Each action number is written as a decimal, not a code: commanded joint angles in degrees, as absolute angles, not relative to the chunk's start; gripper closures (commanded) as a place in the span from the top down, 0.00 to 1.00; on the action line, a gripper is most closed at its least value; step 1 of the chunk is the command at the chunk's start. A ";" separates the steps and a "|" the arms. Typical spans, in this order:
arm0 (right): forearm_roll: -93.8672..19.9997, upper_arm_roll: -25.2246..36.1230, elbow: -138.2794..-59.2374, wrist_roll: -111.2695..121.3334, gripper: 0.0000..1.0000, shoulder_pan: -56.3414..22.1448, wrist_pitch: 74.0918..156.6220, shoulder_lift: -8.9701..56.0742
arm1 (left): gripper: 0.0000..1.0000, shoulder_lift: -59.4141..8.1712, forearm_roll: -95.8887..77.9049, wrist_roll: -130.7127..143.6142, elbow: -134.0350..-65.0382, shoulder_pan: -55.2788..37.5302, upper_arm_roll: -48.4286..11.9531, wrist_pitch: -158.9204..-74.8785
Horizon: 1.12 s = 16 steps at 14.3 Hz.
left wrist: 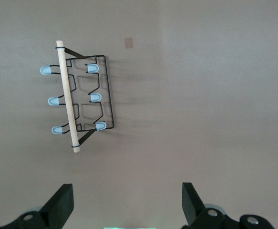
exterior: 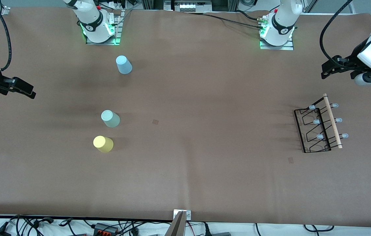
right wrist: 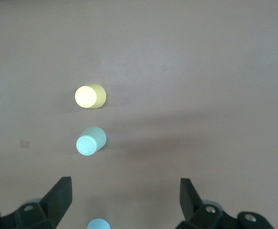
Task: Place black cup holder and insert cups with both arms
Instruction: 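Lower the right gripper onto the teal cup while the left gripper reaches the rack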
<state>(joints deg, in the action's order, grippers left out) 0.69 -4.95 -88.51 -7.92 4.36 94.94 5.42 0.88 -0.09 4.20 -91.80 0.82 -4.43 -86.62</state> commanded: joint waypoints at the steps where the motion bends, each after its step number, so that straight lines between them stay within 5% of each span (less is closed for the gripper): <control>1: 0.53 -5.10 -87.45 -7.30 1.00 4.31 93.87 5.80 | 1.00 0.62 0.88 3.08 -90.97 1.05 -4.39 -86.04; 9: 0.62 -5.10 -90.94 -6.24 1.00 1.85 92.79 9.93 | 1.00 -2.18 0.79 3.34 -90.01 1.23 -3.69 -86.04; 14: 0.27 -5.10 -110.27 -8.43 1.00 -1.40 116.67 7.03 | 1.00 -10.53 1.14 0.11 -86.92 7.98 -3.43 -86.92; 16: 0.18 -5.10 -118.17 -11.59 1.00 -2.37 127.03 6.77 | 1.00 -13.17 1.40 -4.55 -87.97 11.32 -3.43 -93.48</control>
<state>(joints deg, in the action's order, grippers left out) 0.53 -5.23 -108.63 -9.30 -1.26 118.46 10.14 -9.88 0.19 -0.31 -89.74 8.77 -3.13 -90.35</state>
